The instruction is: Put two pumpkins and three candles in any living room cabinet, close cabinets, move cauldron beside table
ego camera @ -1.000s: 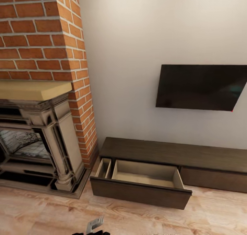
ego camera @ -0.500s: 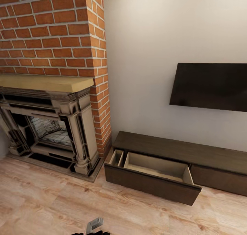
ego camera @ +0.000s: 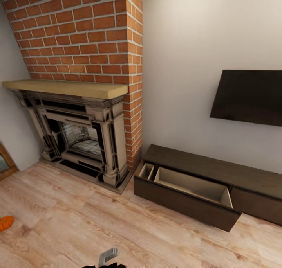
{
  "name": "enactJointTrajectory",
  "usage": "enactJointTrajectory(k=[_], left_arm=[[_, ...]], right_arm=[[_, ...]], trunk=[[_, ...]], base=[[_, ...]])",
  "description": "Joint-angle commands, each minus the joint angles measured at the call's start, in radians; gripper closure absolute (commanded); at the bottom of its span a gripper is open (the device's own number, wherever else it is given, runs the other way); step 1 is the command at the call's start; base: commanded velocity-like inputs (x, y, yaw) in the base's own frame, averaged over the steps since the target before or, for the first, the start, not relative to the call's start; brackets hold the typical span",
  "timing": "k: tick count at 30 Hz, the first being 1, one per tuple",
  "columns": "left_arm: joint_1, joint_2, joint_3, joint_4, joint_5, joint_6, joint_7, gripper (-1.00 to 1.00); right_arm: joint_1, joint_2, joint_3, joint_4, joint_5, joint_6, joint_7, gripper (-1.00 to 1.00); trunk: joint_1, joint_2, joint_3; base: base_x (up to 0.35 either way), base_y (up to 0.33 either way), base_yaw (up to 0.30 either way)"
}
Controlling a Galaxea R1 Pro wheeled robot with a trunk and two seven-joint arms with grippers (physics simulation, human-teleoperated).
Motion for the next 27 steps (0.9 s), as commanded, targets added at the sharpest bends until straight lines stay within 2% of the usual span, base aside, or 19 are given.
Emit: enactJointTrajectory(k=[1,6,13,19,22,27], left_arm=[[-0.001,0.0,-0.005,-0.001,0.006,0.004,0.001,-1.0],[-0.001,-0.001,-0.005,-0.001,0.006,0.004,0.003,-1.0],[-0.001,-0.007,-0.004,-0.001,0.005,0.003,0.004,-1.0],[-0.001,-0.013,-0.005,-0.002,0.004,0.003,0.004,-1.0],[-0.001,-0.013,-0.005,-0.002,0.005,0.003,0.005,-1.0],[-0.001,-0.009,0.001,-0.002,0.008,-0.001,0.005,-1.0]], right_arm=[[-0.001,0.0,-0.008,0.003,0.0,-0.002,0.006,-1.0],[-0.001,0.0,-0.007,0.003,0.002,-0.001,-0.054,-1.0],[0.0,-0.006,-0.008,0.014,0.052,0.002,-0.231,-1.0],[0.001,-0.002,-0.007,0.02,0.072,0.015,-0.258,-1.0],[0.001,-0.001,-0.007,0.019,0.102,0.02,-0.26,-1.0],[0.0,0.0,-0.007,0.015,0.208,0.017,-0.267,-1.0]], trunk=[[0.0,-0.002,-0.003],[0.0,-0.002,-0.007],[0.0,-0.002,-0.014],[0.0,-0.002,-0.019],[0.0,-0.002,-0.022],[0.0,-0.002,-0.028]], base=[[-0.313,0.0,0.259],[-0.313,0.0,0.248],[-0.313,0.0,0.236],[-0.313,0.0,0.24],[-0.313,0.0,0.227],[-0.237,0.0,0.21]])
